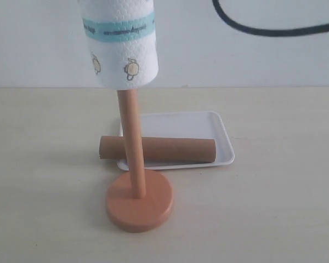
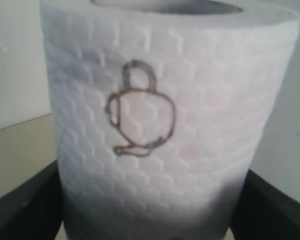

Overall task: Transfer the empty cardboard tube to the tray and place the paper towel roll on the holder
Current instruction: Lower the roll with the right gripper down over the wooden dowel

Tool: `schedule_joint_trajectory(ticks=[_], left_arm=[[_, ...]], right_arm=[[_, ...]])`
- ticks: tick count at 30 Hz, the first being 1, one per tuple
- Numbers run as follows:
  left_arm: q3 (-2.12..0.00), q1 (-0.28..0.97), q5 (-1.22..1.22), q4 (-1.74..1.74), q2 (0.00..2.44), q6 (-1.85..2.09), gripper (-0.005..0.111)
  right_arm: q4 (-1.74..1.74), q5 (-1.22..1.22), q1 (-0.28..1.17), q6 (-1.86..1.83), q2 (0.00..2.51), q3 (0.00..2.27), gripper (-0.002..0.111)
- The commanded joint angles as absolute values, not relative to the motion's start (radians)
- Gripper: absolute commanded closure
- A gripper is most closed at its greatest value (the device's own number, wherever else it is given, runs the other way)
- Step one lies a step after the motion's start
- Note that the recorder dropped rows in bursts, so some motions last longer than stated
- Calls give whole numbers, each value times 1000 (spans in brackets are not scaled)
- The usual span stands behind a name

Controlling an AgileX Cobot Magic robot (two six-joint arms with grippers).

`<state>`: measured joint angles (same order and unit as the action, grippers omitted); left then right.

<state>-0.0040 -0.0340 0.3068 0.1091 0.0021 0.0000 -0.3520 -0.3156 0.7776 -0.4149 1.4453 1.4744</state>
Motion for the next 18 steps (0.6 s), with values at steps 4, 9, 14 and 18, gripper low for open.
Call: schedule_joint_trajectory(ticks=[4,9,14,18], left_arm=[[0,-36,295,108,0,-7,103],[0,-36,295,108,0,-7,103],[0,-36,295,108,0,-7,103],[0,-36,295,108,0,-7,103]], right_arm=[[-359,43,777,-418,1438,1212,109],[-359,183,777,-363,1438,1072,109],[-350,280,787,-289,1440,959,109],[-315,360,827,-281,1440,891,109]])
